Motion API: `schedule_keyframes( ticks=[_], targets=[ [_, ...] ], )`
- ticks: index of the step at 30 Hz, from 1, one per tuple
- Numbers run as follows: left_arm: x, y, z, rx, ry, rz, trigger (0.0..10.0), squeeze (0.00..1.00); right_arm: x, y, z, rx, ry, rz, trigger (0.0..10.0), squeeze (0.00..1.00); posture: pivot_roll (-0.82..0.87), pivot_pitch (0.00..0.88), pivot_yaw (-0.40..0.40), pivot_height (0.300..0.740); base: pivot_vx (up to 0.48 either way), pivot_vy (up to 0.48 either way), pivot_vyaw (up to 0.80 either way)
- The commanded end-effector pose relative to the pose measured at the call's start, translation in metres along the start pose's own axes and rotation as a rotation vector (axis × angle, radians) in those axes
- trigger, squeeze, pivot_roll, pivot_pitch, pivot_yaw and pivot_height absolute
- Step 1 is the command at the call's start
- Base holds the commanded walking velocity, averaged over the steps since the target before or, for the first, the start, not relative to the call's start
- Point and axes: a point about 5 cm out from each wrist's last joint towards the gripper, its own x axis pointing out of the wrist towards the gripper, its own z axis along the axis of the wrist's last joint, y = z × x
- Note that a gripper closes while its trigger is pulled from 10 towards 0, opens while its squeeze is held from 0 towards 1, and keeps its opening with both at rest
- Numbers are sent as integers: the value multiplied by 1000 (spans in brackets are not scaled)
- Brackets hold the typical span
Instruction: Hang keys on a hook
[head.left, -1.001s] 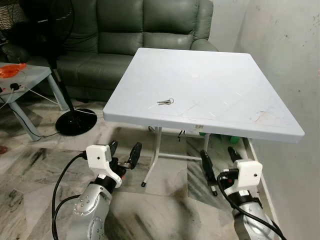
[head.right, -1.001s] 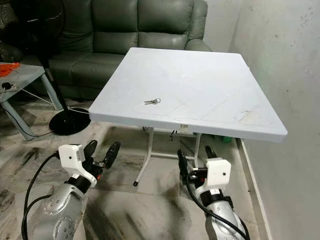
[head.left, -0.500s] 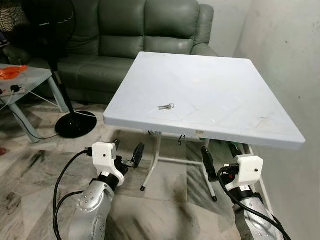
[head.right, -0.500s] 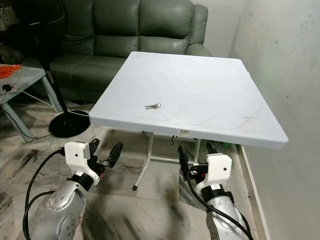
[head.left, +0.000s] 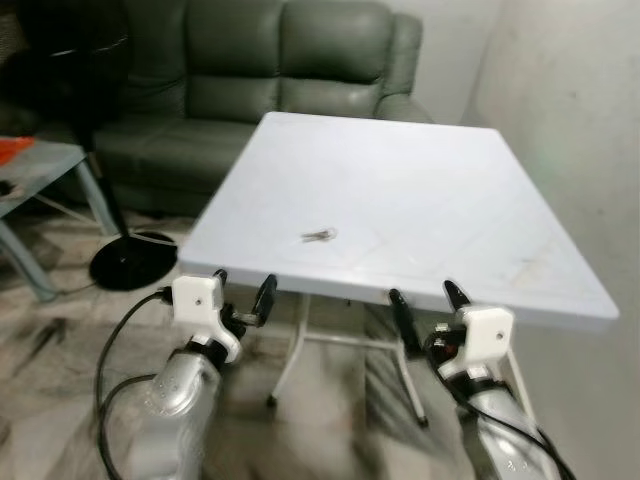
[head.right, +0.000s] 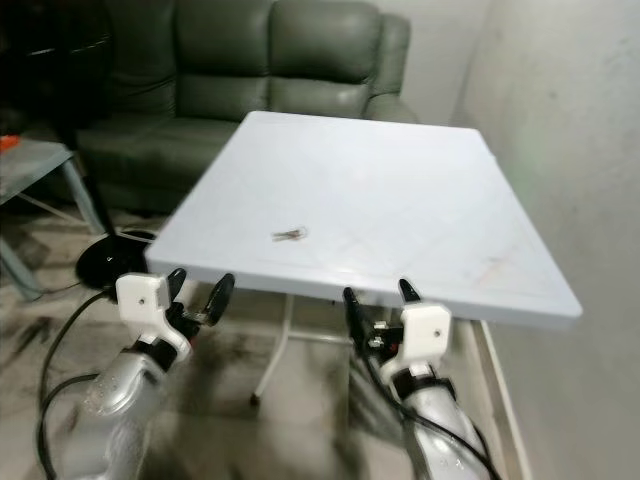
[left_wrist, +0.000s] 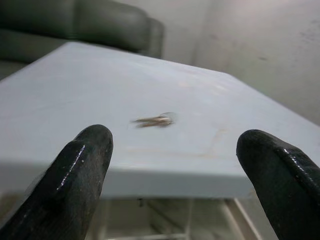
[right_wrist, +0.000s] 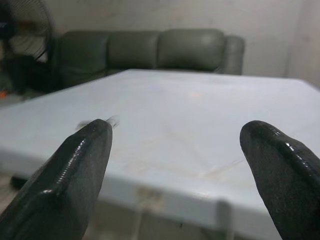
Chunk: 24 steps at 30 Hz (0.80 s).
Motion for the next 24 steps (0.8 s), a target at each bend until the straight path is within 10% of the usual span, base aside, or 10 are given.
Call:
schedule_keyframes(
  ticks=[1,24],
  targets=[
    [-2,11,6,24,-9,36,10000,0,5,9,4,23,-24,29,10000,0,8,0,-20,740,442,0,0],
    [-1,8,6,14,-7,31,10000,0,6,11,2,16,-13,43,10000,0,14,0,-22,740,442,0,0]
  ],
)
